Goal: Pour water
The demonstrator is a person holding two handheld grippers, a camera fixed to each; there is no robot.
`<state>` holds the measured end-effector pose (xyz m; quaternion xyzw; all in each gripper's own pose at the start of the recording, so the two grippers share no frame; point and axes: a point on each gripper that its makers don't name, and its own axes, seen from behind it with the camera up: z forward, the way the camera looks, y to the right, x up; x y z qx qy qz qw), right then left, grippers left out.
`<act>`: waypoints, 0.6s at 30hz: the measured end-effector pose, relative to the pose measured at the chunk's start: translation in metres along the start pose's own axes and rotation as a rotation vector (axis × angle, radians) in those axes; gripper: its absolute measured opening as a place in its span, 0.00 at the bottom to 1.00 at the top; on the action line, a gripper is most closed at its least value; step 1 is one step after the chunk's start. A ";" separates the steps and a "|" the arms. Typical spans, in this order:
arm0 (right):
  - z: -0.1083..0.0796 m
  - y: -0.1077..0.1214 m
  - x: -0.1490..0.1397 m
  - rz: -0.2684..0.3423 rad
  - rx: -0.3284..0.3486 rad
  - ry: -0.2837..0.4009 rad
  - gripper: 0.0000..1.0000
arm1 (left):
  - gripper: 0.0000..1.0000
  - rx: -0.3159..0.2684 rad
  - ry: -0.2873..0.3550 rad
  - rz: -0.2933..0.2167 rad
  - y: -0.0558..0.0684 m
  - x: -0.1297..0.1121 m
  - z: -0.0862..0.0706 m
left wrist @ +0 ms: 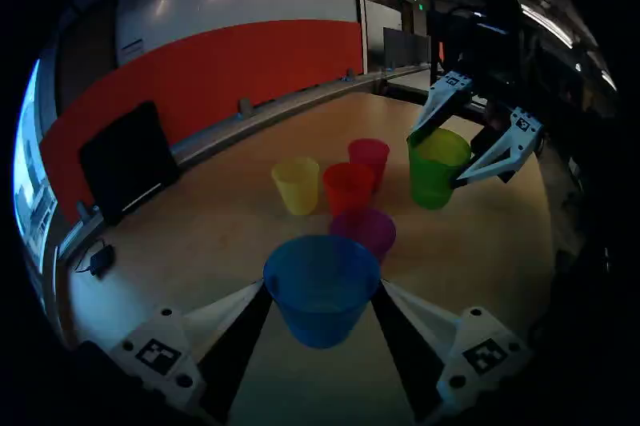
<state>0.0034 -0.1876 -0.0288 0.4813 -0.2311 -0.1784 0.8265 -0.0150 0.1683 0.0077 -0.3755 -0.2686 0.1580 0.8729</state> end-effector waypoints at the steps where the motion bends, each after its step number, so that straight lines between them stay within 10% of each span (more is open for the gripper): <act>1: 0.002 0.000 -0.003 -0.001 0.001 -0.008 0.93 | 0.86 -0.003 -0.006 0.001 0.001 -0.002 0.001; 18: 0.024 0.002 -0.039 0.000 0.015 -0.116 0.93 | 0.86 -0.037 -0.052 0.013 0.006 -0.030 0.024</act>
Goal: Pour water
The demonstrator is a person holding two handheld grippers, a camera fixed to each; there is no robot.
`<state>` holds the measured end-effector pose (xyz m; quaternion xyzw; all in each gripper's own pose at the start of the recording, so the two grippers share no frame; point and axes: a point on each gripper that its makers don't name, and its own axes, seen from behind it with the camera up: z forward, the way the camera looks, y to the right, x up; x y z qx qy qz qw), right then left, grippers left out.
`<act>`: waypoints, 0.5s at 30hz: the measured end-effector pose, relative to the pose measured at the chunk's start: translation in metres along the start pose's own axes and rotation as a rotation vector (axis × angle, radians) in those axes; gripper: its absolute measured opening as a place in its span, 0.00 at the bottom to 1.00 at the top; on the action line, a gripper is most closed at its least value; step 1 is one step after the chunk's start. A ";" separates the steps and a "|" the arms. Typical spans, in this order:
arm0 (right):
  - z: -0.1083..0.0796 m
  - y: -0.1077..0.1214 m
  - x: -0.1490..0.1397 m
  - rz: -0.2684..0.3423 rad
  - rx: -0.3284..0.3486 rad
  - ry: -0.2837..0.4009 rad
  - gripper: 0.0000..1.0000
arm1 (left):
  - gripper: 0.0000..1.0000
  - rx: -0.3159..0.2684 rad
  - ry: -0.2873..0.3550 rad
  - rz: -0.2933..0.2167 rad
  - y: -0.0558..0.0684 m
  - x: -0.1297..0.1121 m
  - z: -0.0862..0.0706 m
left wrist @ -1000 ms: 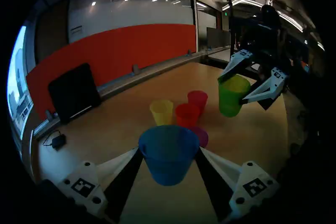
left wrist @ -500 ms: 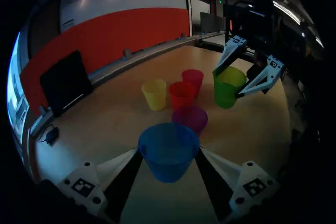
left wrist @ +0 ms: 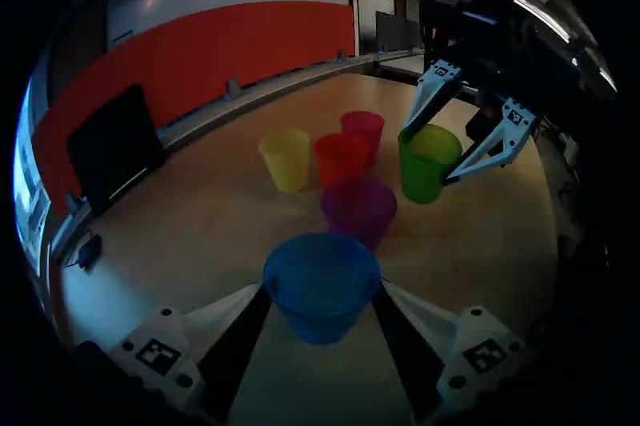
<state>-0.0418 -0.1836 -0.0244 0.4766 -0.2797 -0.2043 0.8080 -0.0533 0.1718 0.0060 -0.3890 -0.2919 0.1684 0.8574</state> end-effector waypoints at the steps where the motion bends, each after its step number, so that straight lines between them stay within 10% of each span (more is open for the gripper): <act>1: 0.001 0.000 -0.002 0.002 0.000 -0.004 0.93 | 0.86 -0.002 0.000 -0.001 0.000 -0.001 0.001; 15: 0.012 0.004 -0.021 0.015 -0.004 -0.047 0.93 | 0.86 -0.019 -0.002 -0.026 0.002 -0.014 0.012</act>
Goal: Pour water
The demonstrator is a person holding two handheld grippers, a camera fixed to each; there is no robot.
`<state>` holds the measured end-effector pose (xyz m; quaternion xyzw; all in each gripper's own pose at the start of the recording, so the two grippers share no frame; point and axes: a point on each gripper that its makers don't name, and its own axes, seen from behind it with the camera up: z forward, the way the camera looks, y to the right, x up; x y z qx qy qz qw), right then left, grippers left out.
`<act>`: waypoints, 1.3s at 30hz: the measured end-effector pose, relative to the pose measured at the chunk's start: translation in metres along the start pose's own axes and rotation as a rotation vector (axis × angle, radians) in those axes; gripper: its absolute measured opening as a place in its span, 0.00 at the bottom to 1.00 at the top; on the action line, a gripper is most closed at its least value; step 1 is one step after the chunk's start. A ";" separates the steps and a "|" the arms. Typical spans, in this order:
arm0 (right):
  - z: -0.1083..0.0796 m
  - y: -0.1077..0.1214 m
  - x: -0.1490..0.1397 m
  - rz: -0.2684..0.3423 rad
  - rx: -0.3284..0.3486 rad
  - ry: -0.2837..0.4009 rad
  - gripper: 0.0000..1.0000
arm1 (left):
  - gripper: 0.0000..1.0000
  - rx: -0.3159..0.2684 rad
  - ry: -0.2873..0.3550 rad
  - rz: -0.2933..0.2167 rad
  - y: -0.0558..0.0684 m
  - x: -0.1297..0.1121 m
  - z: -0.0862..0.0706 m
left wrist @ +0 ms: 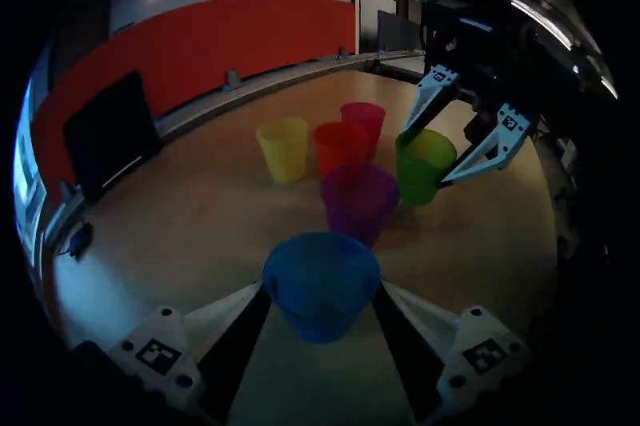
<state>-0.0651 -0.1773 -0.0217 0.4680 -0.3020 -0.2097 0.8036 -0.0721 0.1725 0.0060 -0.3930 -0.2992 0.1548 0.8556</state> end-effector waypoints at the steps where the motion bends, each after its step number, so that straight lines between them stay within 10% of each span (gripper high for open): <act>1: 0.001 0.000 -0.001 0.001 0.000 -0.001 0.93 | 0.86 0.000 0.001 0.002 0.000 -0.001 0.000; 39: 0.005 -0.002 -0.027 0.058 -0.009 -0.028 0.99 | 0.92 -0.019 -0.081 -0.073 0.000 -0.036 -0.010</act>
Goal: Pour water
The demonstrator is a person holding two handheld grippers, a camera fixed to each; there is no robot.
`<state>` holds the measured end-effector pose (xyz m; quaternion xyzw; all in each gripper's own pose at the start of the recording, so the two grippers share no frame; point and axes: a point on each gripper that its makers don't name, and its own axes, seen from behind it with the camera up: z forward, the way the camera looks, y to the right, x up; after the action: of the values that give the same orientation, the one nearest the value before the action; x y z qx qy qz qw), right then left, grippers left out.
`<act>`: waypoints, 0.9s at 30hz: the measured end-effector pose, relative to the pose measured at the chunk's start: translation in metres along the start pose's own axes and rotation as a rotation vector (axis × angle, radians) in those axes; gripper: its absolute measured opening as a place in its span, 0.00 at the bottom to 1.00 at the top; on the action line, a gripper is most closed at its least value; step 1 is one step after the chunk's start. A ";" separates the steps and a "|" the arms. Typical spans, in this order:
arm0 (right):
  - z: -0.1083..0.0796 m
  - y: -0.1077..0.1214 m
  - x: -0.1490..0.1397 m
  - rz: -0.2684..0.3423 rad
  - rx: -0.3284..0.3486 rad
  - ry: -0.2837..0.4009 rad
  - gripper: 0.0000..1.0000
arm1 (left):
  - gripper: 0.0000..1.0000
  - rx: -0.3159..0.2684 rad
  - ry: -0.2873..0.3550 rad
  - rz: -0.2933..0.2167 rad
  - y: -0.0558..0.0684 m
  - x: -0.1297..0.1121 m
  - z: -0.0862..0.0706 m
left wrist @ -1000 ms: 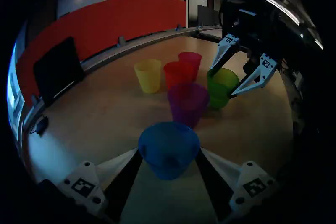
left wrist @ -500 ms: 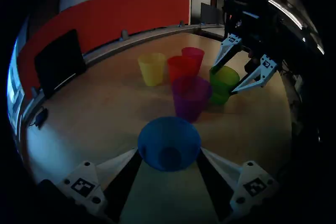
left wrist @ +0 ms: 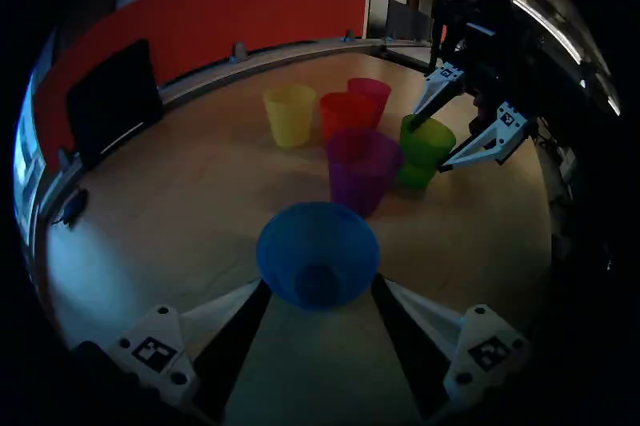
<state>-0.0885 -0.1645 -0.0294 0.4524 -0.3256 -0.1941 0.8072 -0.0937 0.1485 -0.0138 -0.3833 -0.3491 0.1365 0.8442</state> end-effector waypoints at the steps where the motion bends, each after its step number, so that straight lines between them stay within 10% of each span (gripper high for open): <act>1: 0.000 0.000 -0.003 0.000 -0.002 -0.004 1.00 | 0.92 0.001 -0.001 -0.003 0.000 -0.001 -0.001; 27: -0.063 0.020 -0.050 0.074 -0.135 0.022 1.00 | 0.92 0.101 0.021 -0.056 -0.009 -0.025 -0.045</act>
<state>-0.0792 -0.0856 -0.0536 0.3869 -0.3195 -0.1809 0.8459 -0.0808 0.1060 -0.0400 -0.3318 -0.3434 0.1262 0.8695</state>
